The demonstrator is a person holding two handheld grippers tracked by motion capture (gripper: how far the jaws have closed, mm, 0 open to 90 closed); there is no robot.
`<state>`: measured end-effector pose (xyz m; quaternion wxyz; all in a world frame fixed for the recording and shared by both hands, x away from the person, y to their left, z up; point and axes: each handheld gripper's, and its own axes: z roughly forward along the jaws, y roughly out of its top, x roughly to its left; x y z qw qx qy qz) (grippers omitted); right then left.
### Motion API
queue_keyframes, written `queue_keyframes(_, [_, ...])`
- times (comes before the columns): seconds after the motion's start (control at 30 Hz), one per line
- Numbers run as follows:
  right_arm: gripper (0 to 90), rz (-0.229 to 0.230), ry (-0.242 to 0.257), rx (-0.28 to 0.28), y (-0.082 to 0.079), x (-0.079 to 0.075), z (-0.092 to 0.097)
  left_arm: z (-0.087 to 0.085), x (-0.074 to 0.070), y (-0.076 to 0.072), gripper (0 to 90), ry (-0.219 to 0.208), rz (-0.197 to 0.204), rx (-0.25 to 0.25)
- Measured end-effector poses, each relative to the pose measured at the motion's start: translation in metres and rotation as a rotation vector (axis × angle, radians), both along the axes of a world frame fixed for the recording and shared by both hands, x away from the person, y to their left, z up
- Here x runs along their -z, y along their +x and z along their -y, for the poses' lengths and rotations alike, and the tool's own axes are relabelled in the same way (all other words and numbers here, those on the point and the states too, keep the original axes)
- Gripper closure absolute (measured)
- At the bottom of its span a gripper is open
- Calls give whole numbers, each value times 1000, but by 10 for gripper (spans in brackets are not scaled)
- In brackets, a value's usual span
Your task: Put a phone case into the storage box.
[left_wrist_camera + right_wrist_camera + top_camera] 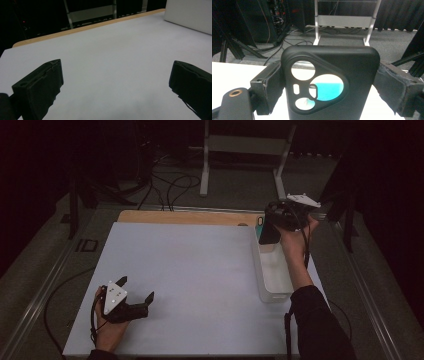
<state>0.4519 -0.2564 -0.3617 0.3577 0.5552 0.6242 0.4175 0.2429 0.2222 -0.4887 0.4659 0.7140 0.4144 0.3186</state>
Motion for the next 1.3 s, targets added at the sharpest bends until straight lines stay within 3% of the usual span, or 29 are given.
queue_keyframes(0.6, [139,-45,-11,23,10,22,1,0,0,0,0,-2,1,-1])
queue_keyframes(1.3, [137,-105,-67,36,27,50,-8,0,0,0,0,-10,1,-3])
